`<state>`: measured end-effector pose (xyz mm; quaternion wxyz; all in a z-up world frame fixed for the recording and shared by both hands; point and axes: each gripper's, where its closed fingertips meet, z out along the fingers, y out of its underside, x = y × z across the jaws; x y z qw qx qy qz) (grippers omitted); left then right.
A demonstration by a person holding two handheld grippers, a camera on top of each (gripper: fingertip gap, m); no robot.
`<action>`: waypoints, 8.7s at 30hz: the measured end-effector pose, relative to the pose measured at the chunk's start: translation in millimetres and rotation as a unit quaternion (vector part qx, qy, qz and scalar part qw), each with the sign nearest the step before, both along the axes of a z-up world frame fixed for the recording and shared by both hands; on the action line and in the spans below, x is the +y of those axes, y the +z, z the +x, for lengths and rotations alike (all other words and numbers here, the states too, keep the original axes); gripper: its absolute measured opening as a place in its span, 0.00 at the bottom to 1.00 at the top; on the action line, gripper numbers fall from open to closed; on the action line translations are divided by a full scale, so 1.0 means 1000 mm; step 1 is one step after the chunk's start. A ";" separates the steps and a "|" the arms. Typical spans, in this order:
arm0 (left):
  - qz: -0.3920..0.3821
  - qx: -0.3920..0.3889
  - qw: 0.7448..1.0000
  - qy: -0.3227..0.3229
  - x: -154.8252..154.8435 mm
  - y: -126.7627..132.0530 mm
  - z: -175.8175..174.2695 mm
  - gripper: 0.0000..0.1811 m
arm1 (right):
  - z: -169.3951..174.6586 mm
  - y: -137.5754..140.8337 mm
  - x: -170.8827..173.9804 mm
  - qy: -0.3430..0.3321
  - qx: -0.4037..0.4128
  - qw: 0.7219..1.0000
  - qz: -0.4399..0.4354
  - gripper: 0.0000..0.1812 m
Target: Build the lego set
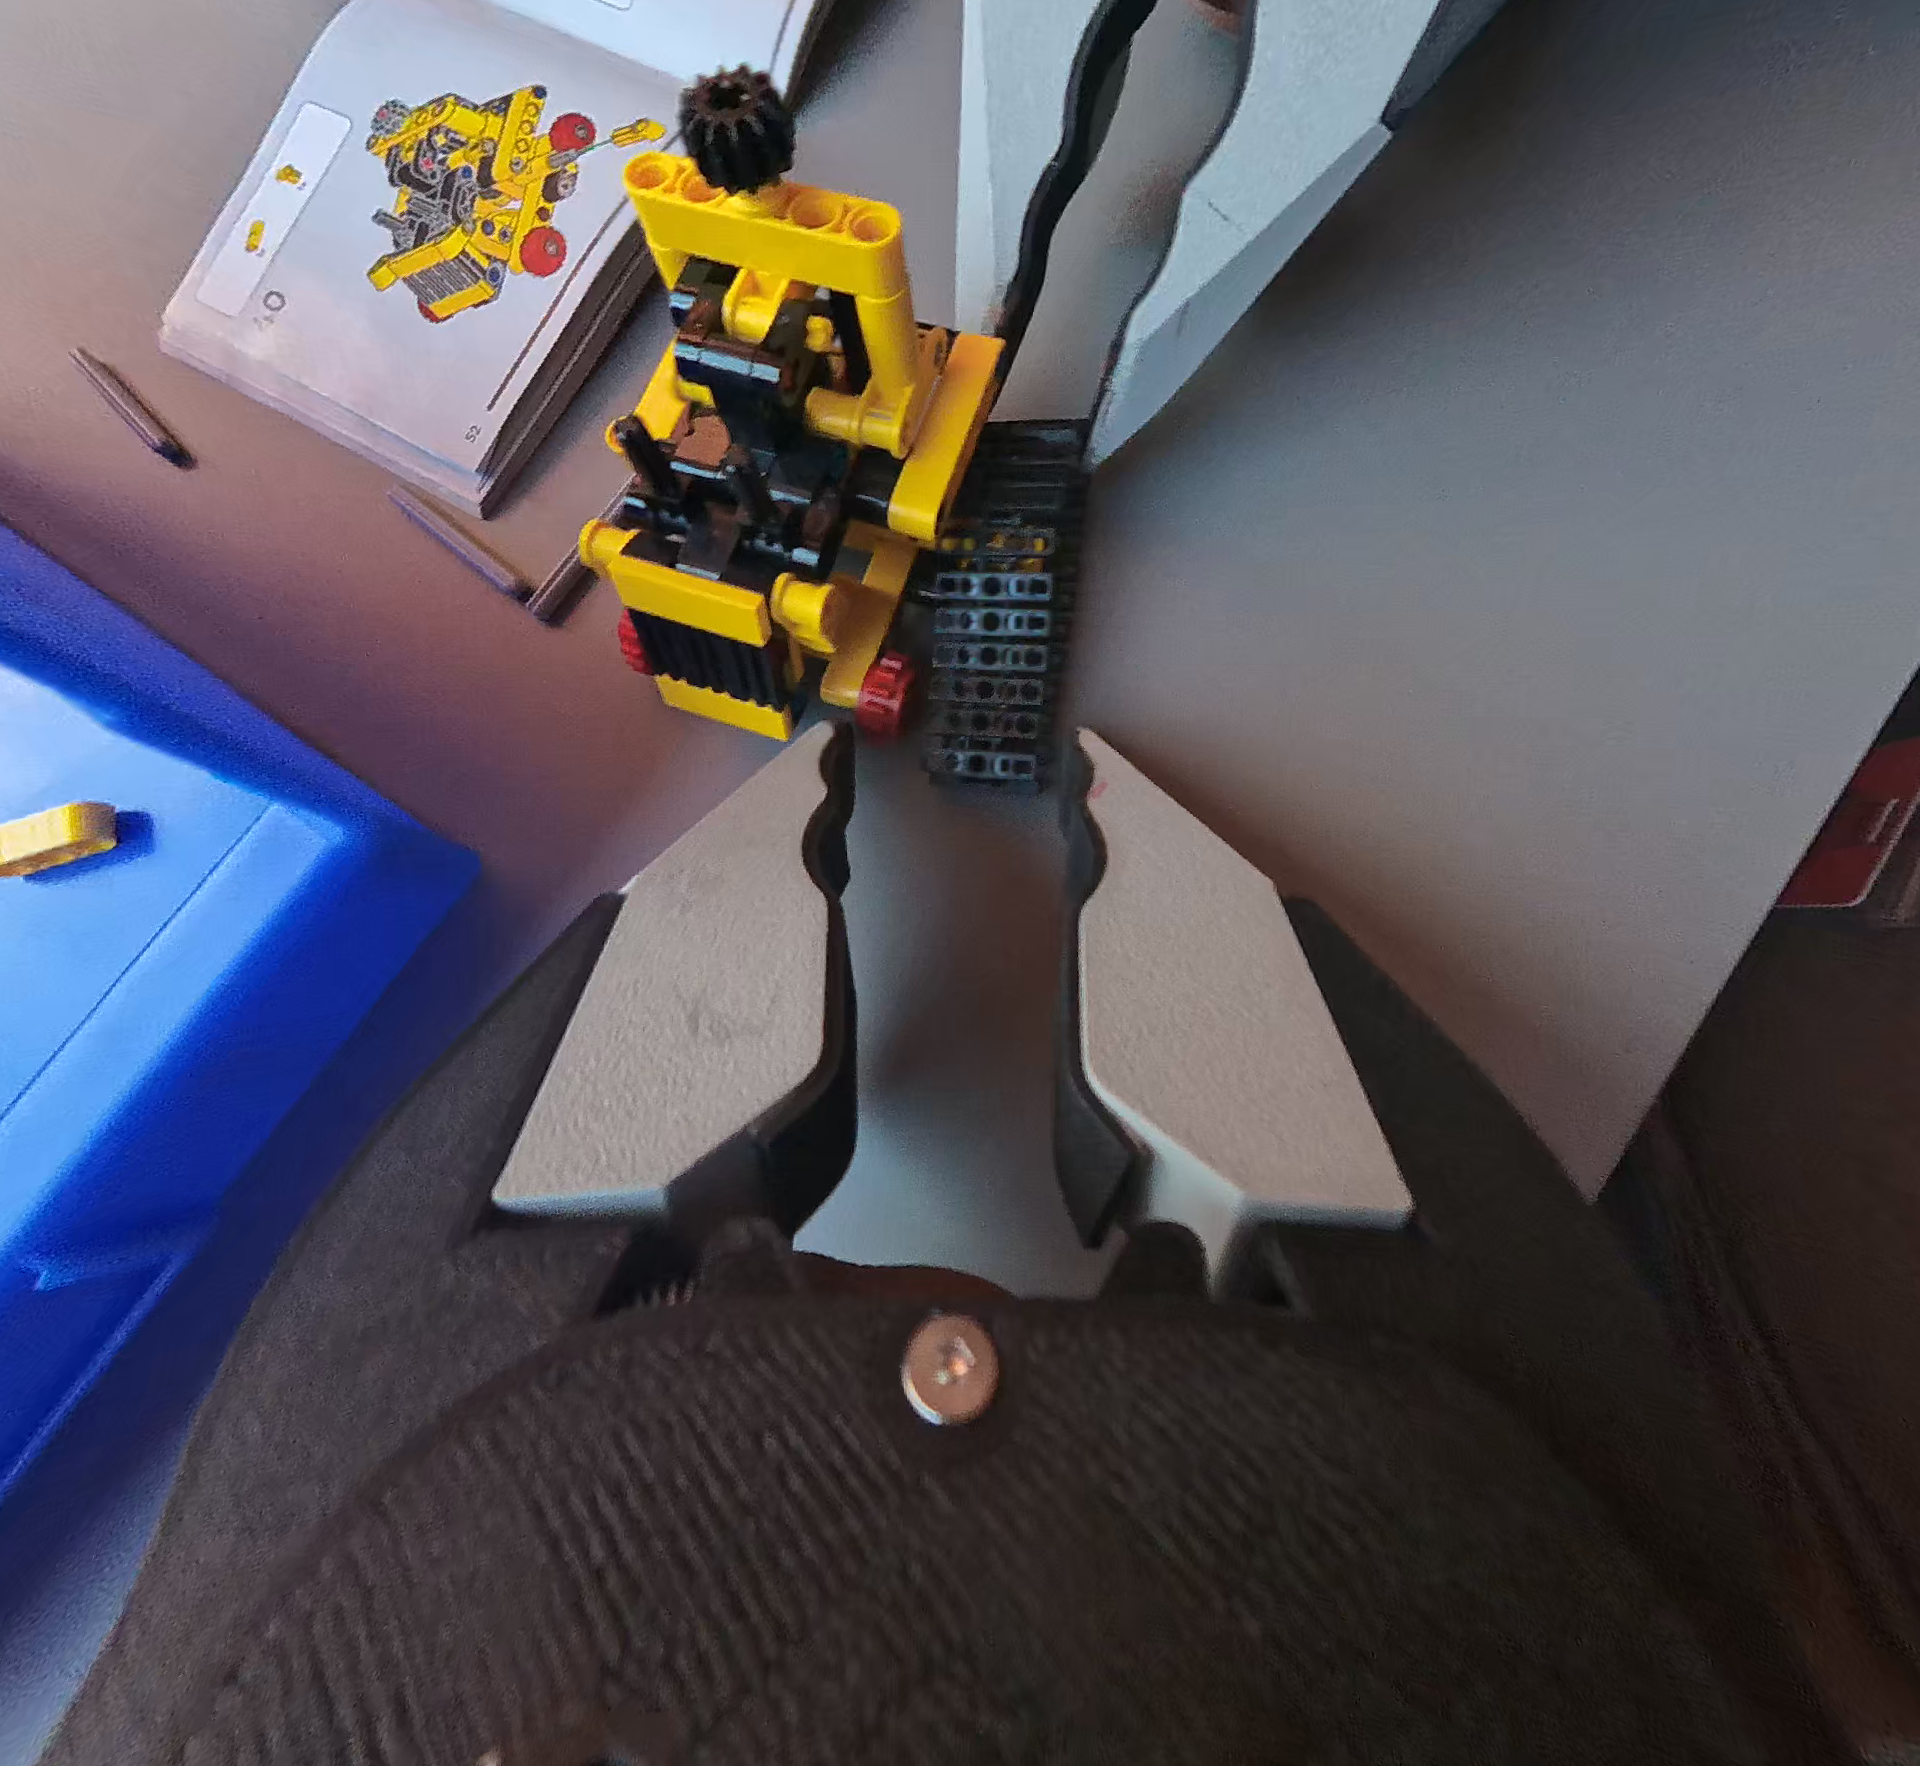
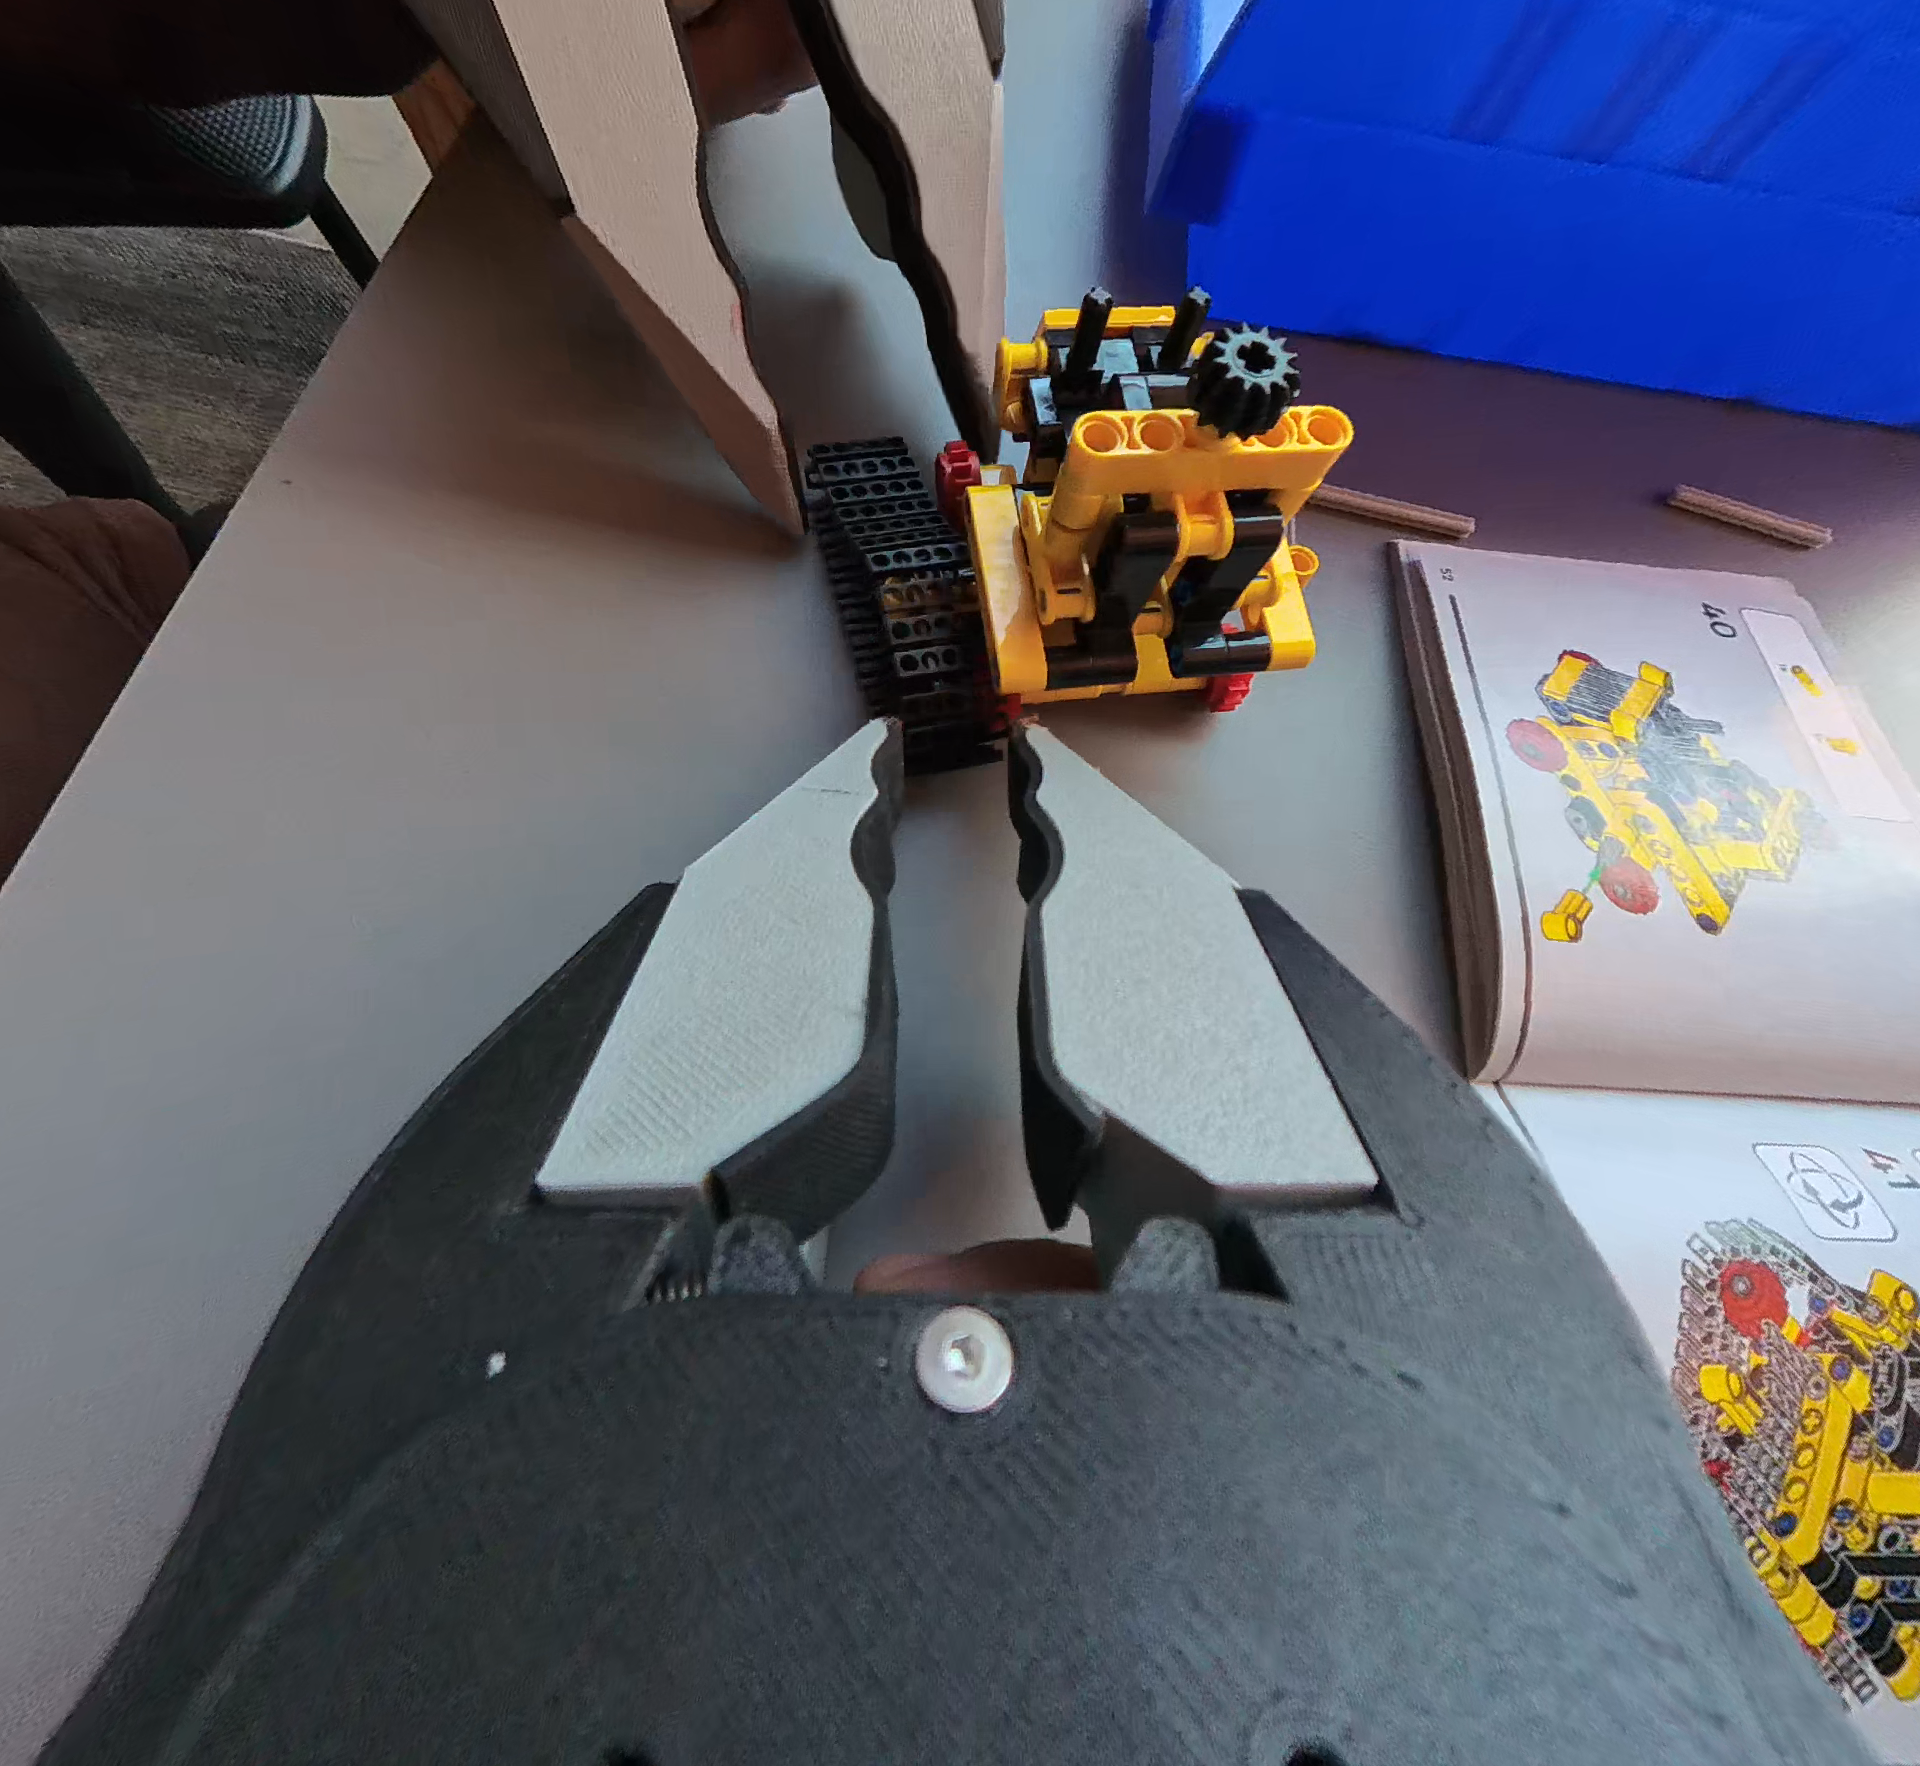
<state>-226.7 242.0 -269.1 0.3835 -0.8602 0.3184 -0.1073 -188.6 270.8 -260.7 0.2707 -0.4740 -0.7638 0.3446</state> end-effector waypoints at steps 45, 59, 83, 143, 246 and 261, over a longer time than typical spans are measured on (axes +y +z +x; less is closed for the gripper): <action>-0.047 -0.085 0.995 -0.006 -0.002 0.005 0.012 0.29 | -0.006 0.000 0.002 0.014 -0.021 0.999 -0.047 0.09; -0.039 -0.099 0.994 0.020 0.002 0.009 0.007 0.16 | -0.005 0.003 0.002 0.007 -0.007 0.999 -0.044 0.09; -0.030 -0.331 0.942 -0.042 -0.011 0.066 0.031 0.12 | 0.013 0.040 -0.014 0.071 0.004 0.956 -0.283 0.08; 0.052 -0.461 0.882 0.087 0.012 0.159 -0.007 0.10 | -0.019 0.104 -0.050 0.010 0.093 0.981 0.168 0.19; 0.007 0.020 0.971 -0.236 -0.003 0.069 -0.009 0.11 | -0.034 0.072 -0.020 0.146 -0.063 0.985 -0.066 0.00; 0.018 0.026 0.972 -0.235 -0.001 0.069 -0.009 0.18 | -0.033 0.073 -0.025 0.156 -0.057 0.984 -0.056 0.00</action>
